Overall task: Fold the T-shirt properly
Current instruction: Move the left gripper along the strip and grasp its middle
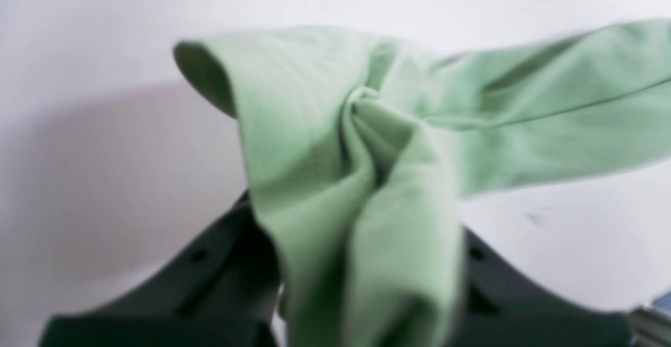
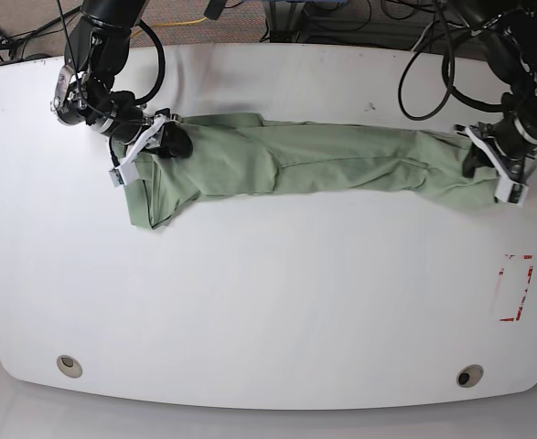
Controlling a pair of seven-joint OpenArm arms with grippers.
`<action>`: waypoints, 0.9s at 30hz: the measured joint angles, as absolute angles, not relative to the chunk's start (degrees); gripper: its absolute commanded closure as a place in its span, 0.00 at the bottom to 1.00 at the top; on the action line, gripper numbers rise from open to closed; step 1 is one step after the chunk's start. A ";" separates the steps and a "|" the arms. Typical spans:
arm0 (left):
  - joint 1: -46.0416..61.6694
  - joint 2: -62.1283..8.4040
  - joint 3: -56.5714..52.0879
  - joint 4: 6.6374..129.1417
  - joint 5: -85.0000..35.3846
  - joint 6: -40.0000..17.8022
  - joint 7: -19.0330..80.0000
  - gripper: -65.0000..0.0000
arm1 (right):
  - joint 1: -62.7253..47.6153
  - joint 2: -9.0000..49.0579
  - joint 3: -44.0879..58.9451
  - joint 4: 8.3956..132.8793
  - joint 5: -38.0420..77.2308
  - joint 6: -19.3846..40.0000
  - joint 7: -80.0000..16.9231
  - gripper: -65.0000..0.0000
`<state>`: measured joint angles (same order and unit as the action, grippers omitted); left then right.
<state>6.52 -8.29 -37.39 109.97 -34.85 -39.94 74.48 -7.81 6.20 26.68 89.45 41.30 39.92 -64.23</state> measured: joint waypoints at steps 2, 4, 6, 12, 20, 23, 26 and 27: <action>6.31 -6.57 -34.04 110.69 -36.10 -39.97 75.70 1.00 | -7.81 6.13 26.65 89.45 41.30 39.92 -64.23 0.72; 5.67 -5.13 -30.63 110.91 -36.29 -39.94 75.81 1.00 | -7.81 6.02 26.65 89.47 41.19 39.92 -64.18 0.72; 4.75 -4.03 -27.79 110.89 -36.21 -39.94 75.88 1.00 | -7.84 6.04 26.68 89.45 41.17 39.92 -64.10 0.72; 2.17 0.69 -19.99 110.89 -35.62 -39.94 75.50 1.00 | -7.81 6.07 26.68 89.47 41.17 39.92 -64.10 0.72; 2.04 2.90 -9.10 110.85 -30.63 -39.92 75.81 1.00 | -7.53 6.04 26.68 89.47 40.93 39.92 -64.14 0.72; 2.04 2.76 -7.75 110.85 -29.80 -39.92 75.64 1.00 | -7.51 6.07 26.68 89.47 40.91 39.92 -64.14 0.72; 2.07 2.39 -5.41 110.85 -29.56 -39.90 75.88 0.96 | -7.51 6.02 26.65 89.47 40.93 39.92 -64.14 0.72; 2.07 2.50 -4.78 110.76 -29.58 -39.92 75.85 0.92 | -7.51 6.02 26.65 89.47 40.93 39.92 -64.14 0.72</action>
